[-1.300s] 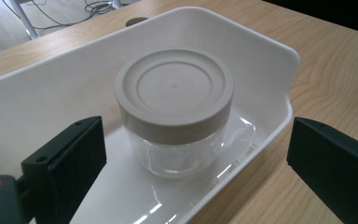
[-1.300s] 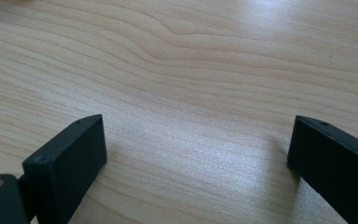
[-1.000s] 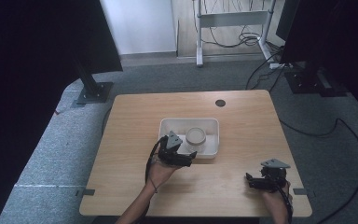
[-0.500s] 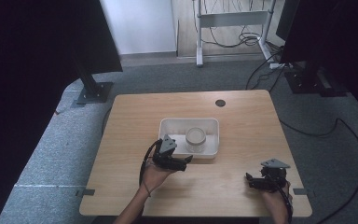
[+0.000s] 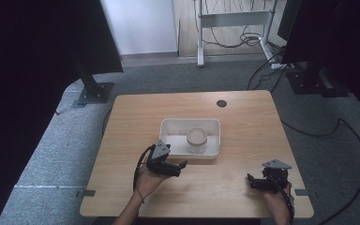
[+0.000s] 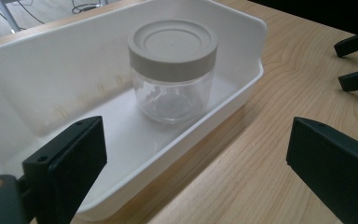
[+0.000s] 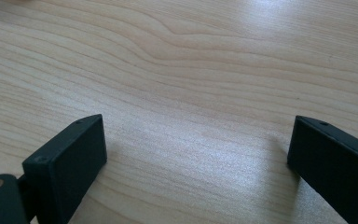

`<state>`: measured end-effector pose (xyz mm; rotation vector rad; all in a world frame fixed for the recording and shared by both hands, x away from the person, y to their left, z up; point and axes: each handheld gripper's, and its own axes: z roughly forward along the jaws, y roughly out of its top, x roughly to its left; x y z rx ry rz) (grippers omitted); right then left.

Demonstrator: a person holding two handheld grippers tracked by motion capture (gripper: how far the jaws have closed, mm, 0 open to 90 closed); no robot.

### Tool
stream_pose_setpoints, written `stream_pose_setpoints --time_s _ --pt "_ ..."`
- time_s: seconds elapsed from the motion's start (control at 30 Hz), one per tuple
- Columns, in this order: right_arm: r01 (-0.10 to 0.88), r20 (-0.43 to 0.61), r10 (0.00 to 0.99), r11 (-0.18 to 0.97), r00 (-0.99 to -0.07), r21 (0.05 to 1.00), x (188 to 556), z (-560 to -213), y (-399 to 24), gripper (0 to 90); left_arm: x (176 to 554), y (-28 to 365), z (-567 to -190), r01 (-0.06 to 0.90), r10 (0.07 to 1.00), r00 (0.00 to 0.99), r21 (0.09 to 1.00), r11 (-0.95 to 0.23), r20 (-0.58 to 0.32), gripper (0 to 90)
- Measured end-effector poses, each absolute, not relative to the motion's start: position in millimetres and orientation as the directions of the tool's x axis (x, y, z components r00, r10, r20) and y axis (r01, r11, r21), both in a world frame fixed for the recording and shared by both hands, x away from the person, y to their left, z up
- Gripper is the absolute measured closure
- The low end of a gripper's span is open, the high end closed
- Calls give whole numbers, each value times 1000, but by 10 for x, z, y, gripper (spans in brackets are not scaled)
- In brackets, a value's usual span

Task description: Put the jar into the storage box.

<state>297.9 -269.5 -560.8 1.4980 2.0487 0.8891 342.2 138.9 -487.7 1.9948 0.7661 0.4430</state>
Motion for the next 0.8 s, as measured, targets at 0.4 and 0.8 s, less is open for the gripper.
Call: stream_pose_setpoints --time_s 0.4,0.8 --pt "662 17 951 202 -309 722 2978 -5607 -2694 40 3315 1552 -4928 333 676 737 862 -381 14 49" --pt "662 17 951 202 -309 722 2978 -5607 -2694 40 3188 1700 -5010 322 679 733 862 -391 33 51"
